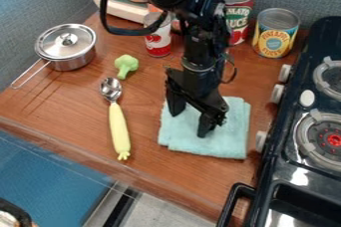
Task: Move the blue towel to the middle bottom of the table
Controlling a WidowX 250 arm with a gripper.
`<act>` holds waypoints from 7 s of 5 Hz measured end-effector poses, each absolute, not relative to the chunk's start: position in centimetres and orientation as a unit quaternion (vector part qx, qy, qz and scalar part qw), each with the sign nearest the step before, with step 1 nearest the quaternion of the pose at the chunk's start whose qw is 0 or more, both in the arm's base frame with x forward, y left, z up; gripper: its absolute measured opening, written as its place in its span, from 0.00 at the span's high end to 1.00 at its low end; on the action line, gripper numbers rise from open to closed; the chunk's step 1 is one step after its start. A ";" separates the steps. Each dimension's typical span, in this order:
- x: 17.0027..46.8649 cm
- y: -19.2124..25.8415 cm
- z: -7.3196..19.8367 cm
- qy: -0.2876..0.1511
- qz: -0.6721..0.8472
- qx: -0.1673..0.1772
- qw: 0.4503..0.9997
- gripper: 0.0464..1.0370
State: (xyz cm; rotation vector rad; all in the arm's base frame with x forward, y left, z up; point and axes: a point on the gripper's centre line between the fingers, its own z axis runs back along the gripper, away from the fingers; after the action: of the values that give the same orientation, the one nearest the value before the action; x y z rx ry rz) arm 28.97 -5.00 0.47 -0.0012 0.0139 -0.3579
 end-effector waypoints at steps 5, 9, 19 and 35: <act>32.7 3.5 1.1 -0.004 -0.094 0.054 0.994 0.04; 32.5 3.4 0.7 -0.002 -0.080 0.030 0.996 0.04; 32.5 3.5 0.6 0.006 -0.084 0.031 0.996 0.04; 29.2 -2.4 1.2 0.023 -0.155 -0.002 0.988 0.04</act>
State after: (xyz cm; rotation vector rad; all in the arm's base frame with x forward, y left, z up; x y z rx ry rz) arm 29.25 -2.36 1.24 -0.0047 0.0460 -0.3103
